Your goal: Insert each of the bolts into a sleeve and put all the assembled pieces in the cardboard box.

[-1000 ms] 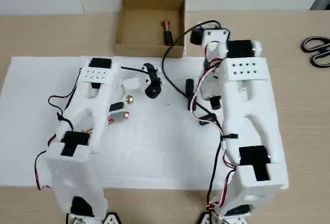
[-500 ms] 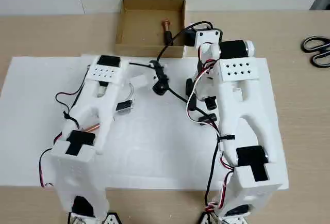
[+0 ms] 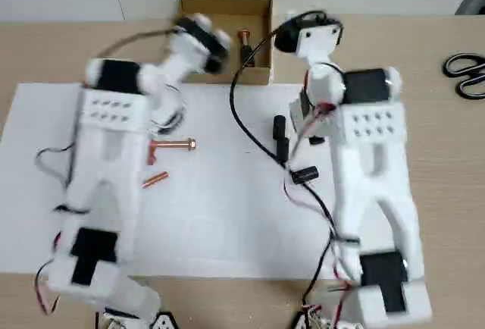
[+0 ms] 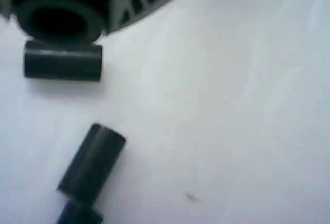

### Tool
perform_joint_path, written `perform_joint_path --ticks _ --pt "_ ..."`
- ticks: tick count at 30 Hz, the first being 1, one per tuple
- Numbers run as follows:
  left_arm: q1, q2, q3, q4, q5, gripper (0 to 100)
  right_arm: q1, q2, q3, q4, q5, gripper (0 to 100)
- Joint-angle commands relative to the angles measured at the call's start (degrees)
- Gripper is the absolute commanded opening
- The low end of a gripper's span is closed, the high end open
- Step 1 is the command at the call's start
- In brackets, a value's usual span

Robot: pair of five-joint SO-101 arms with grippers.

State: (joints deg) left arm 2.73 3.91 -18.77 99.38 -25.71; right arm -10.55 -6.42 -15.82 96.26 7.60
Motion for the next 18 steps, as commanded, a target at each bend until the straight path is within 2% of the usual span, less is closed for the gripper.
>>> perform_joint_path --ticks 1,9,15,18 --pt "-3.25 -8.62 -2.68 0.97 5.54 1 0.04 -12.79 -2.73 0.57 0.18 0.3" --pt "0.62 -18.99 2.24 0.88 22.07 1 0.13 -34.24 -0.97 0.57 0.18 0.3" --pt "3.43 -19.16 5.67 -0.09 36.31 1 -0.13 -49.19 13.8 -0.92 0.0 0.3" --pt "6.51 -19.16 4.35 -1.85 40.97 1 -0.13 -57.1 25.58 -7.08 -0.88 0.4"
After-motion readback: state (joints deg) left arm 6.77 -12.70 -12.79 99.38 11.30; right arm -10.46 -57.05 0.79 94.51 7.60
